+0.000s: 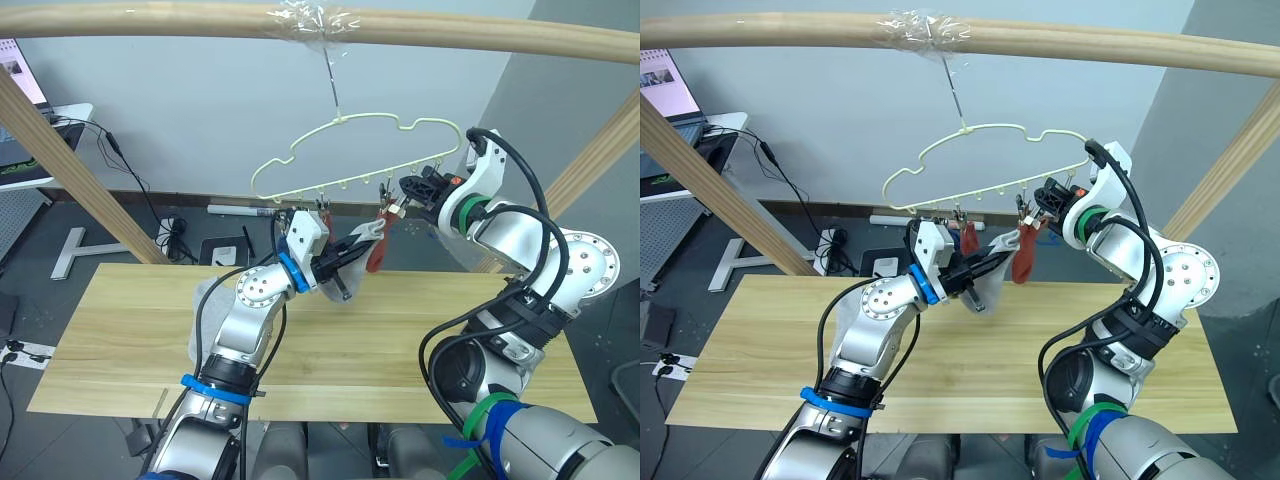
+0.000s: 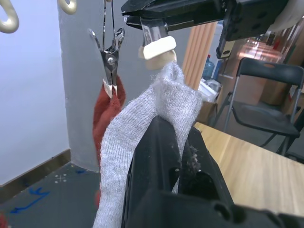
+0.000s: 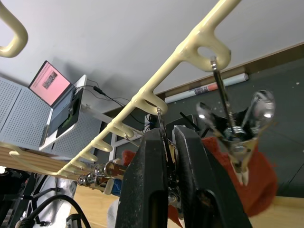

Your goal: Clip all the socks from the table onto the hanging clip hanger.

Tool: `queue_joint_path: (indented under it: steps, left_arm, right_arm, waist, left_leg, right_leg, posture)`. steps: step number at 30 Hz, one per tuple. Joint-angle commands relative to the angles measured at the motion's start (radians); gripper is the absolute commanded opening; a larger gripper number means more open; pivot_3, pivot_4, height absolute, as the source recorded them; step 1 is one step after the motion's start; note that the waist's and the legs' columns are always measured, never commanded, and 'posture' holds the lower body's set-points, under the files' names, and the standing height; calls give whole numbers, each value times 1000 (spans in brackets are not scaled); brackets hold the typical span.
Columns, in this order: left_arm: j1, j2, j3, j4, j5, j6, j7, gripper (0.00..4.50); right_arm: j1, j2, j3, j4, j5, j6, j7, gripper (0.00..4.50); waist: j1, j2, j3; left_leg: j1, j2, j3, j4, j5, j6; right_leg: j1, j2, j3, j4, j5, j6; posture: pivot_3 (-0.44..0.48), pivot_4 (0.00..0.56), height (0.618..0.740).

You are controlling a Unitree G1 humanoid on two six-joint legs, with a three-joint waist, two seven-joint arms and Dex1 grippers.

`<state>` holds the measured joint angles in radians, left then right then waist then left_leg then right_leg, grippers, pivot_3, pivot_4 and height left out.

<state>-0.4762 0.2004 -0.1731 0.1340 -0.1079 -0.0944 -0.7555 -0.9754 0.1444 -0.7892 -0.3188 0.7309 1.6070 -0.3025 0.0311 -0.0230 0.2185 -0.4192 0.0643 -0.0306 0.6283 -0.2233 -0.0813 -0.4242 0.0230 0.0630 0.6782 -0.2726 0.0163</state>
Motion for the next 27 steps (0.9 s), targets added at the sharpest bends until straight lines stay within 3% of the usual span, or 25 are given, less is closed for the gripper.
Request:
queue_joint_path:
  steps: [1,27]
  left_arm:
    - [-32,-12,-24,-2,20,-92,4,9]
    - [-101,-43,-48,143,91,-239,59,9]
  right_arm:
    - [-33,172,-58,-23,-11,7,-59,6]
    - [-41,236,-62,13,177,-44,-238,6]
  waist:
    - [0,0,0]
    - [-2,0,0]
  left_leg:
    - [0,-1,0,0,0,0]
    - [-2,-2,-5,0,0,2]
  right_leg:
    - [0,-1,0,0,0,0]
    - [1,-2,-5,-1,0,0]
  posture:
    - [88,211,740]
    - [83,206,740]
